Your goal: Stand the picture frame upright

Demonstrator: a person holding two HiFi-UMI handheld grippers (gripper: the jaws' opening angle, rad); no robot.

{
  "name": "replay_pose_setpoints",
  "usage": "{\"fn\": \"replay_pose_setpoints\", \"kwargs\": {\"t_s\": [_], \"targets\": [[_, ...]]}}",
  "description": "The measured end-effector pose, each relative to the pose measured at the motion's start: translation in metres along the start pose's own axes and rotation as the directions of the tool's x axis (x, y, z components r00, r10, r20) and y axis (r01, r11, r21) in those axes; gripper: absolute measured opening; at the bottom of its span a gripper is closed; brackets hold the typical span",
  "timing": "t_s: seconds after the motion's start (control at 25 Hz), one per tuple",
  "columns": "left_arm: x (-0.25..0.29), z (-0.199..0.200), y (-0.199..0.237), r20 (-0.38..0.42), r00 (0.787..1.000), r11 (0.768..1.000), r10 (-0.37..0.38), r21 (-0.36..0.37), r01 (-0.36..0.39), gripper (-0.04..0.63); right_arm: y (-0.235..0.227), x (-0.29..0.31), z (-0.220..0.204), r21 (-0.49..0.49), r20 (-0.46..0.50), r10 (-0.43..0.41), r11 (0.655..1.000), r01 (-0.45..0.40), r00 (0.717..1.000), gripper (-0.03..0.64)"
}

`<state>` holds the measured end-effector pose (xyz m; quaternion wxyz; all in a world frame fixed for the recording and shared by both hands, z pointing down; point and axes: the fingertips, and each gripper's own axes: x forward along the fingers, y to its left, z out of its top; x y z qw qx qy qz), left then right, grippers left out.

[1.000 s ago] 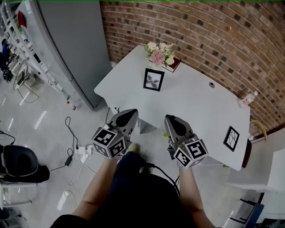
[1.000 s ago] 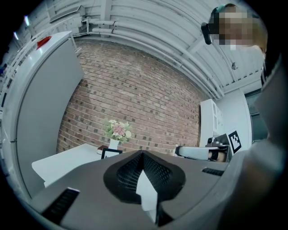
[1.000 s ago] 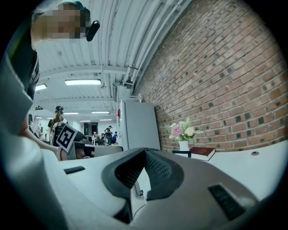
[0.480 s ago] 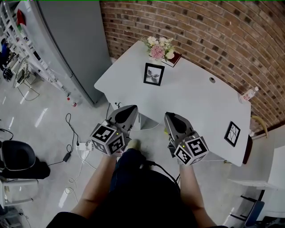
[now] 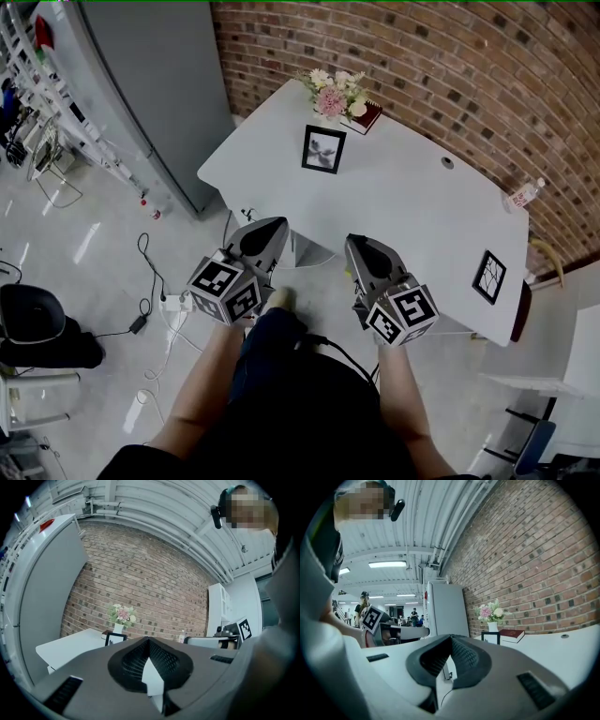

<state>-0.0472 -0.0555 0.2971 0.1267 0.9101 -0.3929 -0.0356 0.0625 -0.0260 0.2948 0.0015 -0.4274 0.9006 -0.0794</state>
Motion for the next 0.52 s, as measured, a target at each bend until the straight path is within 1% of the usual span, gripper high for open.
{"fn": "replay_pose_setpoints", "kwargs": {"t_s": [0.52], "targets": [[-0.0024,-0.0078,-0.0015,-0.006,1.0,1.0,0.013,-0.008,-0.013,0.0,0.0017,-0.002,-0.0079,0.008,-0.015,0.019,1.0,-0.018,1.0,0.003]]}}
